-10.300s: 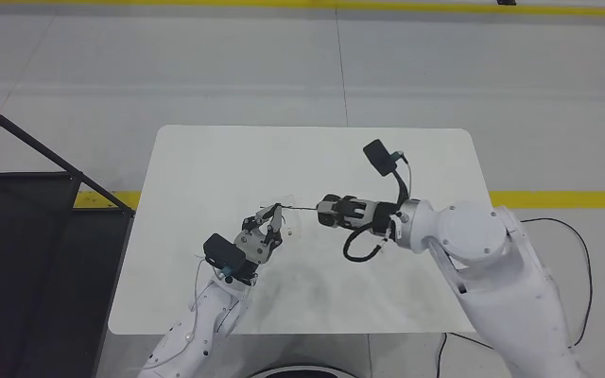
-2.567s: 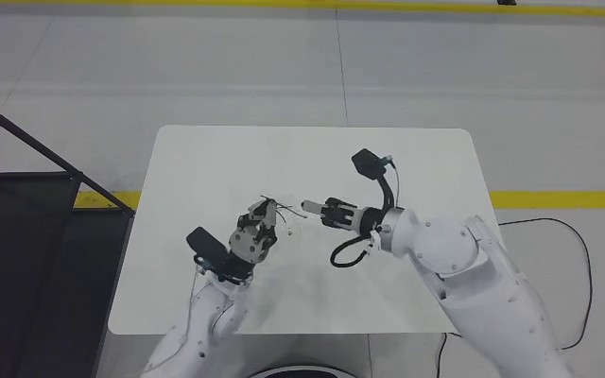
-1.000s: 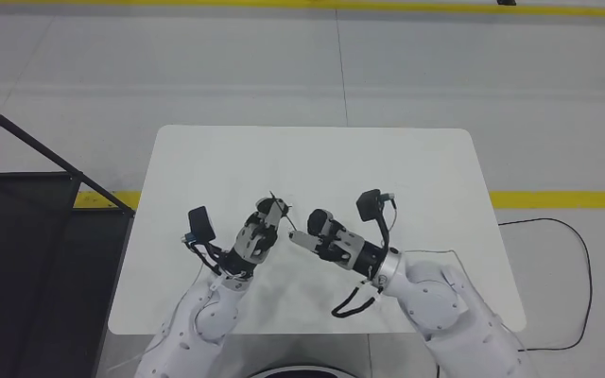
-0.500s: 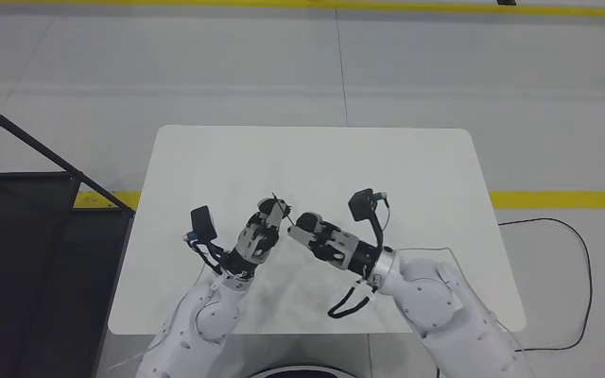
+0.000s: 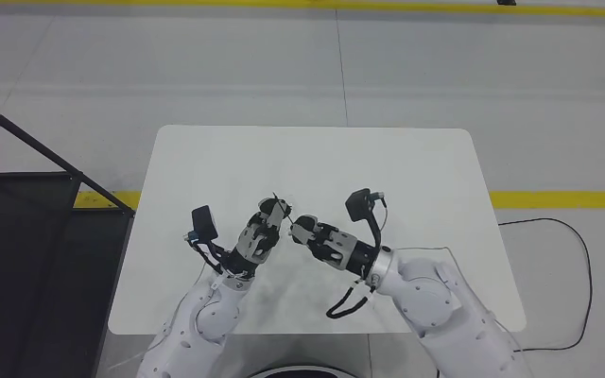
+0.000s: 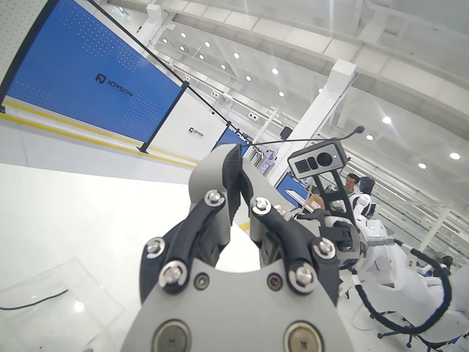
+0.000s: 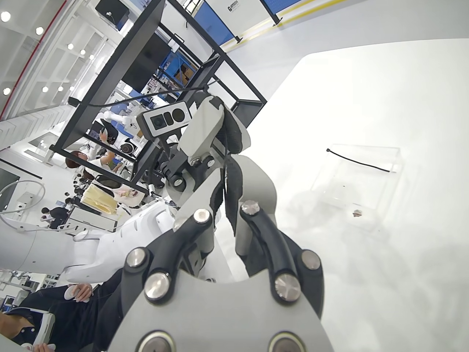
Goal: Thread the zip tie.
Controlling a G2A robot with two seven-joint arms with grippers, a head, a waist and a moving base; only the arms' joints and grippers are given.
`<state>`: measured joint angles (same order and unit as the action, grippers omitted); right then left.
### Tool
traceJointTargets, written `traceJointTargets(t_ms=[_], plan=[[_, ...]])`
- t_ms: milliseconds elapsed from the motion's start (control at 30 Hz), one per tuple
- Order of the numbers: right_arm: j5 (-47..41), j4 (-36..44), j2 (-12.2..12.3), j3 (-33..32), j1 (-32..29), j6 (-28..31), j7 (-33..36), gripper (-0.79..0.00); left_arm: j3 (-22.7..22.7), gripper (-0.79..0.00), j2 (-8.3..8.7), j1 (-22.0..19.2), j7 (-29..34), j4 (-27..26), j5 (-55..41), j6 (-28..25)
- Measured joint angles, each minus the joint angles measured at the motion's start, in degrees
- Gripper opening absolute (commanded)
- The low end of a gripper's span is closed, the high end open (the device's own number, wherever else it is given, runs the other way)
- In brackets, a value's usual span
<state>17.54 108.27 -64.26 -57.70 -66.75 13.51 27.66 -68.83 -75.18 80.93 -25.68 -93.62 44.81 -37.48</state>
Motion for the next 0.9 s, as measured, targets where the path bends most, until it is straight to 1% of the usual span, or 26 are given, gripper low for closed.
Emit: traceJointTargets(t_ms=[100, 133, 267, 300, 333, 367, 433, 467, 500, 533, 567, 600, 800, 900], plan=[[0.0, 0.0, -0.1, -0.1, 0.0, -0.2, 0.0, -0.745, -0.1, -0.785, -0.04, 0.0, -0.1, 0.1, 0.0, -0.2], [0.0, 0.0, -0.1, -0.1, -0.1, -0.2, 0.1, -0.785, -0.1, -0.785, -0.05, 0.1, -0.1, 0.1, 0.0, -0.3], [0.0, 0.0, -0.2, -0.2, -0.1, -0.2, 0.3, -0.785, -0.2, -0.785, -0.1, 0.2, -0.1, 0.1, 0.1, -0.5], [0.0, 0.0, -0.3, -0.3, -0.1, -0.2, 0.3, -0.785, -0.2, -0.723, -0.12, 0.2, -0.1, 0.1, 0.0, -0.6], [0.1, 0.1, -0.3, -0.3, -0.1, -0.2, 0.3, -0.785, -0.2, -0.557, -0.13, 0.2, 0.0, 0.1, -0.1, -0.7], [0.1, 0.1, -0.3, -0.4, -0.2, -0.1, 0.3, -0.785, -0.2, -0.489, -0.14, 0.2, 0.1, 0.1, -0.4, -0.8], [0.1, 0.2, -0.4, -0.5, -0.2, -0.1, 0.3, -0.785, -0.3, -0.499, -0.14, 0.3, 0.6, 0.0, -0.9, -1.2], [0.1, 0.2, -0.4, -0.5, -0.3, -0.1, 0.4, -0.785, -0.4, -0.493, -0.13, 0.3, 0.8, 0.0, -1.0, -1.3], [0.1, 0.2, -0.4, -0.6, -0.3, -0.1, 0.5, -0.785, -0.5, -0.468, -0.13, 0.3, 1.0, -0.1, -1.2, -1.4], [0.2, 0.3, -0.4, -0.6, -0.3, -0.1, 0.5, -0.785, -0.5, -0.4, -0.13, 0.4, 1.1, -0.1, -1.3, -1.4], [0.3, 0.3, -0.4, -0.7, -0.3, -0.1, 0.5, -0.785, -0.5, -0.012, -0.13, 0.4, 1.2, -0.1, -1.4, -1.4], [0.3, 0.4, -0.5, -0.7, -0.4, -0.1, 0.6, -0.785, -0.6, 0.0, -0.15, 0.4, 1.3, -0.1, -1.5, -1.5], [0.2, 0.8, -0.6, -1.3, -0.6, -0.1, 0.7, -0.785, -0.8, 0.0, -0.18, 0.4, 2.5, -0.2, -2.3, -1.6], [-0.6, 1.2, -0.5, -2.0, -0.9, 0.3, 0.5, -0.785, -1.2, 0.0, 0.01, 0.6, 4.0, 0.0, -2.5, -3.6]])
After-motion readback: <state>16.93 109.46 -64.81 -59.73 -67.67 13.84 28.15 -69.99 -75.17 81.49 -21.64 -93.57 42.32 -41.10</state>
